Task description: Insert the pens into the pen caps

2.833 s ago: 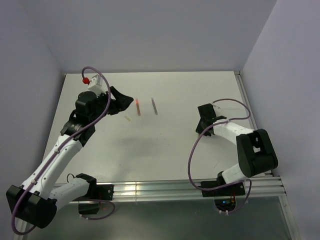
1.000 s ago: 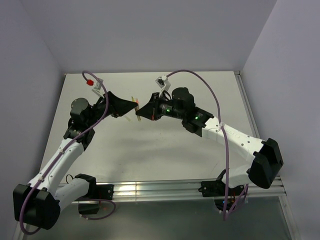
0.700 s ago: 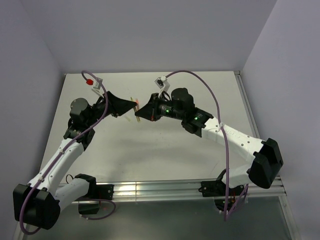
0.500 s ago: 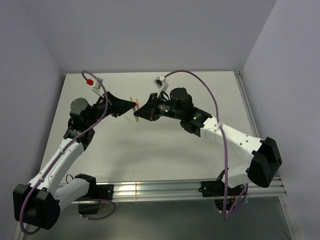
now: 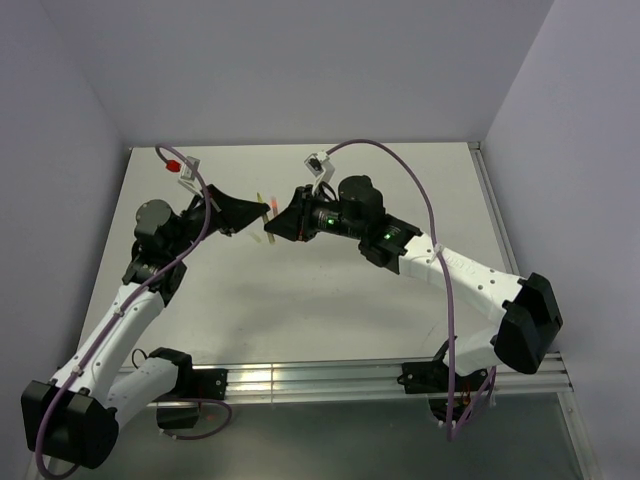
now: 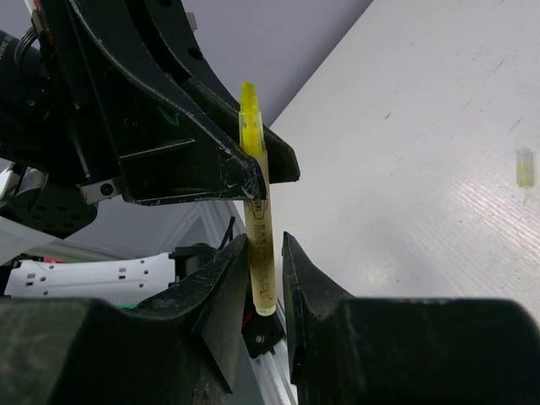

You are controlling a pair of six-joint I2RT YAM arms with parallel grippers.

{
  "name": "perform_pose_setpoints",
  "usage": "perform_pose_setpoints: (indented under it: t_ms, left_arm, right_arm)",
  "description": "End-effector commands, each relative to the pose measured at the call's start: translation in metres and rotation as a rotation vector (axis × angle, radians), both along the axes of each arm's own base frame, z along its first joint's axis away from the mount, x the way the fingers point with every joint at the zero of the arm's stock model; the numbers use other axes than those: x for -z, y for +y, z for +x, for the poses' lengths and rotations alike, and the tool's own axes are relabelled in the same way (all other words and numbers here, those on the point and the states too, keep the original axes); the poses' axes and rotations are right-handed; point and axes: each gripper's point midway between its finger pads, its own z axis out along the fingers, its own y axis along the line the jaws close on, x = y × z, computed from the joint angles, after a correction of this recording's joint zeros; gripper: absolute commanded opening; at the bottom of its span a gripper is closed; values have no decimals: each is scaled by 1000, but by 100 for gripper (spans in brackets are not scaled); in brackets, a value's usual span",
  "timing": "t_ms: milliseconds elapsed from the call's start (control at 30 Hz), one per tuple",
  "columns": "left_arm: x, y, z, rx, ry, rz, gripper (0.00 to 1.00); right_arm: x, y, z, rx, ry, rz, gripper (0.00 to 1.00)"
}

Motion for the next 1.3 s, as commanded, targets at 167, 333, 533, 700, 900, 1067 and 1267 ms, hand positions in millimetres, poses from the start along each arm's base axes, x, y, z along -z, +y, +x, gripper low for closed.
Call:
perform_pose_setpoints:
  t_ms: [167, 333, 533, 700, 900, 1067, 1267]
  left_arm:
    - [-29, -5, -10, 19, -74, -33, 0]
    - [-30, -8, -11, 21, -81, -39, 0]
    - [-30, -12, -12, 31, -78, -43, 0]
    - [-31, -11, -12, 26, -84, -42, 0]
    - [-31, -12, -12, 24, -82, -43, 0]
    - [-31, -12, -11, 23, -80, -45, 0]
    - [-30, -11, -9, 13, -73, -40, 1]
  right_arm:
    - [-22, 12, 5, -13, -66, 38, 31]
    - [-25, 15, 3, -23, -68, 43, 31]
    - [-22, 17, 3, -31, -60, 40, 30]
    - [-20, 17, 1, -34, -55, 38, 27]
    - [-17, 14, -2, -33, -56, 31, 25]
    - [-11, 12, -2, -28, -51, 22, 4]
    - [-4, 7, -1, 0, -46, 8, 0]
